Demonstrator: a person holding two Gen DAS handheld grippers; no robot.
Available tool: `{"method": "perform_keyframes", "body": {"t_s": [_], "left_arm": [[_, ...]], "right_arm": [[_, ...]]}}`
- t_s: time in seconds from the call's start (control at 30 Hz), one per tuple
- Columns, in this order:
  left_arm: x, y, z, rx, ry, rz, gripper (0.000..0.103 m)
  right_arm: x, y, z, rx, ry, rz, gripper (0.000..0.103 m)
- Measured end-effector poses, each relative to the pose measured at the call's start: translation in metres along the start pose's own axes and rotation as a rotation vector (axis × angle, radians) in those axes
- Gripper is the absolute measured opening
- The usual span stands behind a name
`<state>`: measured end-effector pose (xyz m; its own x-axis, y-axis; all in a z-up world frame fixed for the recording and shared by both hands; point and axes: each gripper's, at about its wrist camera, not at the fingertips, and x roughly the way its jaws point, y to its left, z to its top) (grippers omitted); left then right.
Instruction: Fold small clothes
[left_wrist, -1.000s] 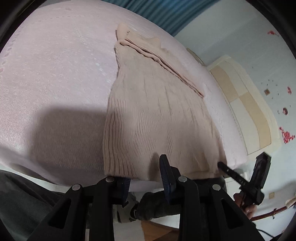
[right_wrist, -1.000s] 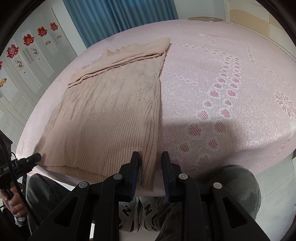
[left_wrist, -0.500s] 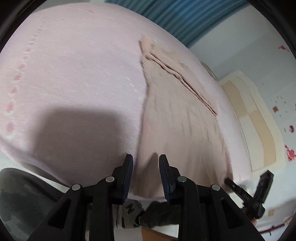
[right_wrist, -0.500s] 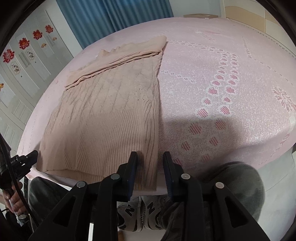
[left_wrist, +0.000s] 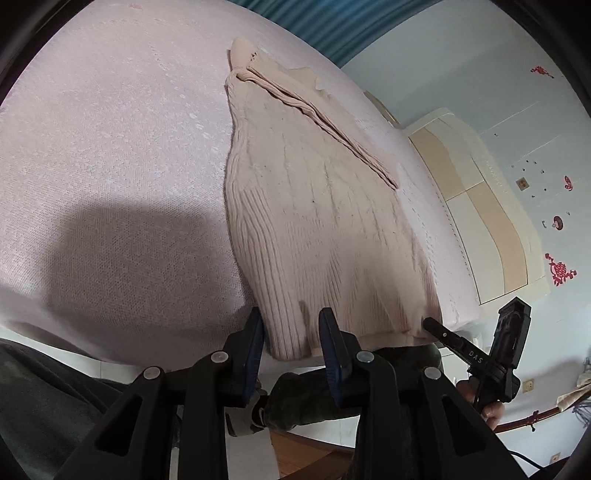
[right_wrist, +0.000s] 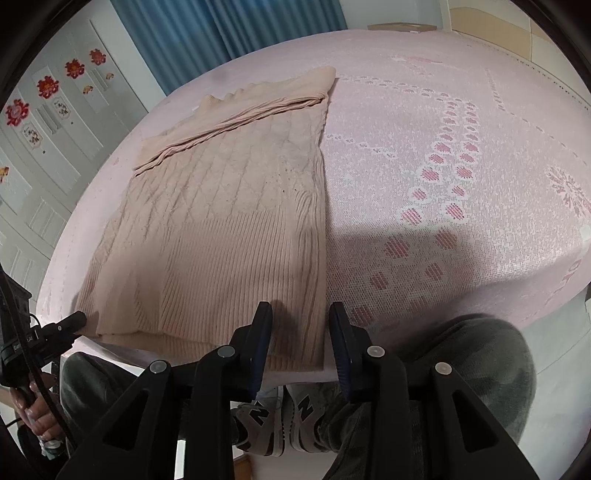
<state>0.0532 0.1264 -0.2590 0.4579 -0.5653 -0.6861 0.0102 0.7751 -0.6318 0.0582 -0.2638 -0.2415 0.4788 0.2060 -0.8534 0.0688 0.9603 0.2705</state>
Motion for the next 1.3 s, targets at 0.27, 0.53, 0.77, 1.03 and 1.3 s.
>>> {"method": "perform_keyframes", "body": {"t_s": [0.27, 0.53, 0.77, 1.03, 1.3], "left_arm": [[0.002, 0.011, 0.033, -0.052, -0.08, 0.049, 0.029], [0.019, 0.02, 0.089, -0.094, -0.127, 0.082, 0.029], [0.035, 0.015, 0.105, -0.033, -0.071, 0.071, 0.032], [0.021, 0.015, 0.071, 0.004, -0.001, -0.026, 0.032], [-0.002, 0.026, 0.026, -0.018, 0.018, -0.11, 0.032]], "right_arm": [[0.002, 0.0, -0.004, 0.013, 0.027, 0.016, 0.032], [0.002, 0.0, -0.003, 0.035, 0.043, 0.022, 0.033], [0.003, -0.001, -0.002, 0.031, 0.047, 0.018, 0.033], [0.004, 0.0, -0.004, 0.015, 0.042, 0.016, 0.034], [0.004, 0.0, -0.005, 0.013, 0.035, 0.017, 0.034]]}}
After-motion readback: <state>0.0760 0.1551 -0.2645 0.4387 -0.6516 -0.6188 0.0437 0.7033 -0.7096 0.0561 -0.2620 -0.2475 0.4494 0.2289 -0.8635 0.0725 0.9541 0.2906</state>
